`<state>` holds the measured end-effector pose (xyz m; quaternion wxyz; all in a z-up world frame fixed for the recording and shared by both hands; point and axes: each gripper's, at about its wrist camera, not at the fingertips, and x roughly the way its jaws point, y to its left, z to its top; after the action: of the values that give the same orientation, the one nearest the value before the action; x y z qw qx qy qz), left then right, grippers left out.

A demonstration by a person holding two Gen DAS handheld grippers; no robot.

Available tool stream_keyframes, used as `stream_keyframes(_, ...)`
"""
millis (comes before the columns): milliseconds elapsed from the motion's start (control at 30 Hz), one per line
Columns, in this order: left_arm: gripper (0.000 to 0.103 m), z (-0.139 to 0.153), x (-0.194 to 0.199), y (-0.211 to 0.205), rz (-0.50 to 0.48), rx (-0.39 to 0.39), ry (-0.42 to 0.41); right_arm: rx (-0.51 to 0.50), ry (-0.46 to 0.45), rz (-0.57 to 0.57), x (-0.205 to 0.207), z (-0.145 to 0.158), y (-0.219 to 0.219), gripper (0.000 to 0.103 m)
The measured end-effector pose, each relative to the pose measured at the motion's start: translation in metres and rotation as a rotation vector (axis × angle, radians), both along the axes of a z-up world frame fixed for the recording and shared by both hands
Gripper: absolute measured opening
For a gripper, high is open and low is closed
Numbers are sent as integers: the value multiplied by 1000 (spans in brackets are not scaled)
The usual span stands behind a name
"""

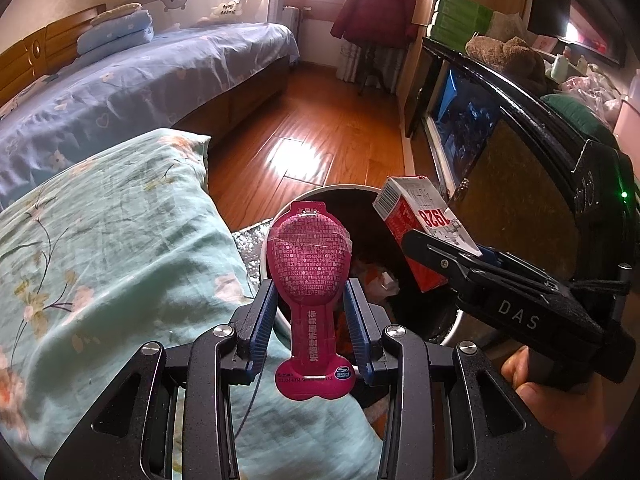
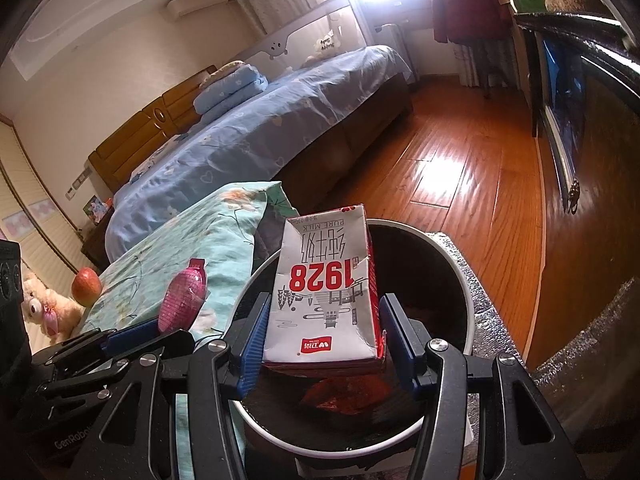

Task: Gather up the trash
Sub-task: 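Carry the pink hairbrush and milk carton over the trash bin with both tools, then open both tools to drop the hairbrush and milk carton into the bin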

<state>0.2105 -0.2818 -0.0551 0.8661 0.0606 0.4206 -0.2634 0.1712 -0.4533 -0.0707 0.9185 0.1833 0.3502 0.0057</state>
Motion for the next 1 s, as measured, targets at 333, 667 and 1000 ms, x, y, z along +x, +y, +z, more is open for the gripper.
stream_keyframes(333,34,0,-1,-5,-8,0,1,4,0,-2,1,-1,-3,55)
stream_keyframes(667,34,1,-2,-8,-10,0,2,5,-1,-1,1,-1,-4,55)
stream_keyframes(1000,35,5,-1,-8,-9,-19,7,22,-1,-14,1,5,-8,58)
